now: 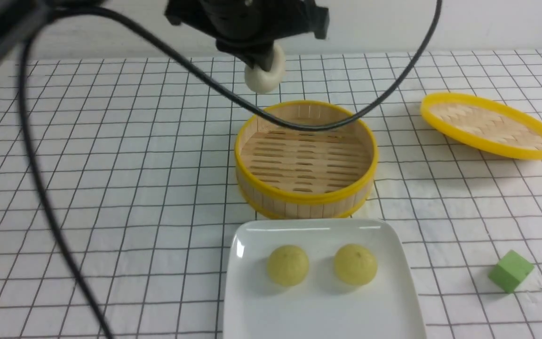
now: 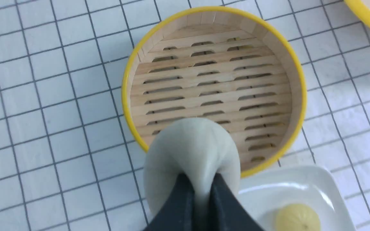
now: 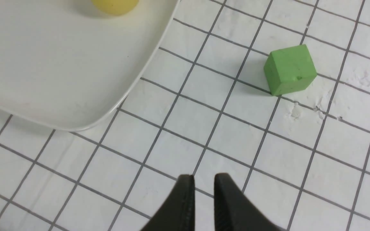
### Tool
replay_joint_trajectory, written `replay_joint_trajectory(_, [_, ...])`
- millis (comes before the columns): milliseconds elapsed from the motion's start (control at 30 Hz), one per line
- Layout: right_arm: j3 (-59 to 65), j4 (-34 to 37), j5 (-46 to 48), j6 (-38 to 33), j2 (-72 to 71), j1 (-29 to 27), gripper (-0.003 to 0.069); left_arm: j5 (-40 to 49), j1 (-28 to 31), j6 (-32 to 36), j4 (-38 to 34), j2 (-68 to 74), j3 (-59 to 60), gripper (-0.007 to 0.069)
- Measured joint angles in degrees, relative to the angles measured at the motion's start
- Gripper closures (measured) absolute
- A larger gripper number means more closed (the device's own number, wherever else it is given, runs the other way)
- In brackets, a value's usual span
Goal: Put the steamed buns into the plate on the white-black tablecloth.
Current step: 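Carry the bun from the bamboo steamer to the plate with the left gripper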
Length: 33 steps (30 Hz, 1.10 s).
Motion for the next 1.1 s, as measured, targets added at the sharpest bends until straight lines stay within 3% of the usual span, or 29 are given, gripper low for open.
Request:
replay_joint_trajectory(100, [0.0, 0.06, -0.05, 0.0, 0.0, 0.0, 0.0538, 0.13, -4.34, -0.65, -1.48, -6.26, 10.58, 0.0596])
replay_joint_trajectory(267, [0.0, 0.01, -0.05, 0.0, 0.0, 0.0, 0.0532, -2.66, -13.53, -11.77, -2.29, -10.25, 31.41, 0.0592])
replay_joint_trajectory(333, [0.0, 0.01, -0.3, 0.0, 0.0, 0.0, 0.0529, -12.69, -17.29, -20.65, -0.77, -9.75, 42.18, 0.0584])
replay_joint_trajectory(500, [0.0, 0.01, -0.62, 0.0, 0.0, 0.0, 0.0528, -23.52, -18.68, -29.48, 0.5, -6.37, 49.19, 0.053])
replay_joint_trajectory(600, [-0.58, 0.39, 0.81, 0.0, 0.0, 0.0, 0.0543, -26.26, -18.68, -30.72, 1.44, -4.33, 49.52, 0.044])
replay_joint_trajectory(767, [-6.49, 0.65, 5.0, 0.0, -1.89, 0.0, 0.0665, -29.54, -18.68, -30.92, 3.02, -2.43, 49.52, 0.0249])
replay_joint_trajectory(833, [-8.59, 0.65, 5.69, 0.0, -3.44, 0.0, 0.0673, -29.97, -18.68, -30.55, 3.15, -2.44, 49.52, 0.0193])
replay_joint_trajectory(967, [-10.42, 0.65, 6.9, 0.57, -8.84, 0.0, 0.0673, -29.48, -18.68, -29.94, 3.15, -3.51, 49.35, 0.013])
replay_joint_trajectory(1100, [-8.62, 0.46, 4.32, 3.52, -16.03, 0.0, 0.0673, -24.99, -18.68, -26.99, 3.37, -6.58, 46.3, 0.0146])
